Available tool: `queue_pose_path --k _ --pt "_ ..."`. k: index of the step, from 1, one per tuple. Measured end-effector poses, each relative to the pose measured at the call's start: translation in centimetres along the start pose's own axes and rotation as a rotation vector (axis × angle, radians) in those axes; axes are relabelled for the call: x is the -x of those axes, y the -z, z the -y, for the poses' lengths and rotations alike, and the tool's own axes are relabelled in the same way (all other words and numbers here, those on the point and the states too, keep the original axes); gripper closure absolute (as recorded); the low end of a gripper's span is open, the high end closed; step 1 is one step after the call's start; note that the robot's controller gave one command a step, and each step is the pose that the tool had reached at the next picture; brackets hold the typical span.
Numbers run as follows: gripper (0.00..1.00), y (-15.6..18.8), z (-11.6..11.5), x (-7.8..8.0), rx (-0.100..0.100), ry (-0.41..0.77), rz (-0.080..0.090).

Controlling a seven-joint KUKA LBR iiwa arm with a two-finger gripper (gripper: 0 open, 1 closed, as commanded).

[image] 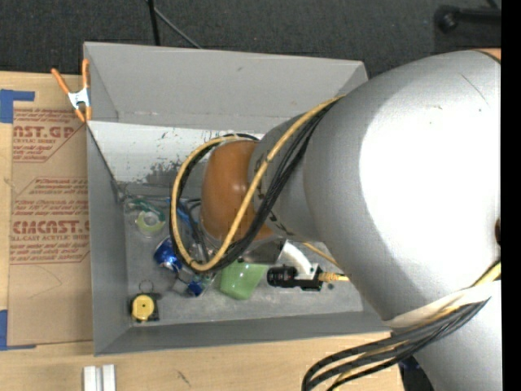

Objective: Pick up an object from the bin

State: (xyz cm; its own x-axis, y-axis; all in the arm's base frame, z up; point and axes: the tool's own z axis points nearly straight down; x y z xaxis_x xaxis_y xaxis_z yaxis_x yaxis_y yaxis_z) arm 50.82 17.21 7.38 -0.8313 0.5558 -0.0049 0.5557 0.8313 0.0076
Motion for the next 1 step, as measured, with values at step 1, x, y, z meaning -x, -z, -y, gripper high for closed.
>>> queue_pose_path --k 1 --pt "1.0 3.96 -0.15 0.1 -0.003 0.0 -0.002"
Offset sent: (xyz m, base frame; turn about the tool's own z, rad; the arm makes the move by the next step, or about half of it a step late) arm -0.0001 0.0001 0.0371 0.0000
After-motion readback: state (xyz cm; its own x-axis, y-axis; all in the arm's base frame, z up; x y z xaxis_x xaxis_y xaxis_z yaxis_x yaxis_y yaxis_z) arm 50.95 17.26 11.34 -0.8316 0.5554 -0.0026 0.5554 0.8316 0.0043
